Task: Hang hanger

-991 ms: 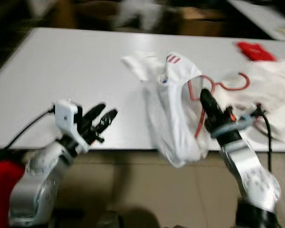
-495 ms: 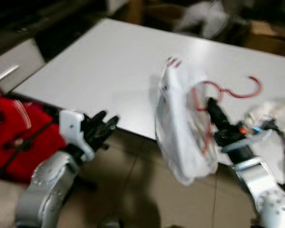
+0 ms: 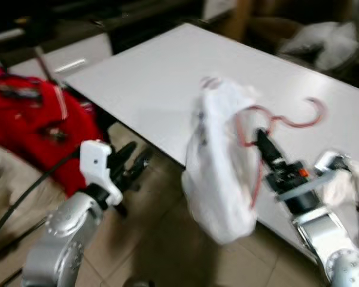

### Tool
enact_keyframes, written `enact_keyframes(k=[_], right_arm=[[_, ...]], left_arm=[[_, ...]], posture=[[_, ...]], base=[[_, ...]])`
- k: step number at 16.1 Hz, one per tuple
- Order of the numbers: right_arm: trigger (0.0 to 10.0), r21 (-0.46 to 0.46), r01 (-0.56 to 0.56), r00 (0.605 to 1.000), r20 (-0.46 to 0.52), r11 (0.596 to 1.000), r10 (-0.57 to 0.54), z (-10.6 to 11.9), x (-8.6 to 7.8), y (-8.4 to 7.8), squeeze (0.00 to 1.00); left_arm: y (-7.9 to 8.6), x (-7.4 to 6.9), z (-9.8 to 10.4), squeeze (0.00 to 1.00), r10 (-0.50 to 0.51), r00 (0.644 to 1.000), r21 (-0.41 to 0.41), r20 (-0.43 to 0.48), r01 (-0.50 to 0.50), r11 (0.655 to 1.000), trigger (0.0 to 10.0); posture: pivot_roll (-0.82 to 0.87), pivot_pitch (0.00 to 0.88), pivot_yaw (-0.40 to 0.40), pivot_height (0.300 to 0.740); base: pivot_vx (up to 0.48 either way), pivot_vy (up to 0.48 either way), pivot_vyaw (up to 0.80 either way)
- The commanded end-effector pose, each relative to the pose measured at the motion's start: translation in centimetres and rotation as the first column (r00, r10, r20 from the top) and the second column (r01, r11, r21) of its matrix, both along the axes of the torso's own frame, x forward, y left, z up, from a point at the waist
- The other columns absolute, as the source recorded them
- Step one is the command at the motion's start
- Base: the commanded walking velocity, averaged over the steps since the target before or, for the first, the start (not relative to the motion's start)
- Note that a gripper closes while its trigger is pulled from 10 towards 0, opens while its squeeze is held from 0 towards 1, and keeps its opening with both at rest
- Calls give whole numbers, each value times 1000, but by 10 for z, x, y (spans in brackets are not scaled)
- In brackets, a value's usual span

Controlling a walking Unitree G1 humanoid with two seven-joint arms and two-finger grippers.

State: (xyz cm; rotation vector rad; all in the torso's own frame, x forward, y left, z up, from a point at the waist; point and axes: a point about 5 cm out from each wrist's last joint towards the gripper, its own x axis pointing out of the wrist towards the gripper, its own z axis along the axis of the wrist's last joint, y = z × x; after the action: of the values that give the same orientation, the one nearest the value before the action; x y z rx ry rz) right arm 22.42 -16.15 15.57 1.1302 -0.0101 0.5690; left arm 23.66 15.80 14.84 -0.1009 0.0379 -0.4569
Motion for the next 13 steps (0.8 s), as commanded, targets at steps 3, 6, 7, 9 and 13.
enact_keyframes(k=[3, 6, 7, 9, 13], right_arm=[[10000, -69, -45, 999, 26, 997, 47, 3, -8, 2, 0], [10000, -112, -48, 999, -3, 993, 48, -2, -7, 5, 0], [10000, -126, -47, 999, -10, 991, 46, -4, -6, 5, 0], [10000, -148, -42, 999, -25, 988, 39, -8, -4, 7, 0], [10000, -167, -12, 999, -53, 986, 3, -14, 3, 9, 0]], left_arm=[[-5, -2, 1, 0, -2, 1000, 1, 1, 2, 1000, 10000], [2, 0, 5, 0, 17, 999, 55, 41, -19, 998, 10000], [2, 0, 7, 0, 21, 998, 56, 51, -24, 998, 10000], [1, 1, 11, 0, 19, 997, 75, 76, -25, 997, 10000], [2, 2, 13, 0, 27, 997, 53, 73, -31, 998, 10000]], posture=[[31, 48, -12, 740], [34, 43, -9, 740], [38, 40, -10, 740], [43, 36, -12, 740], [53, 30, -6, 740]], base=[[0, -303, 800], [0, 0, 800], [0, 0, 800], [0, 0, 800], [0, 74, 800]])
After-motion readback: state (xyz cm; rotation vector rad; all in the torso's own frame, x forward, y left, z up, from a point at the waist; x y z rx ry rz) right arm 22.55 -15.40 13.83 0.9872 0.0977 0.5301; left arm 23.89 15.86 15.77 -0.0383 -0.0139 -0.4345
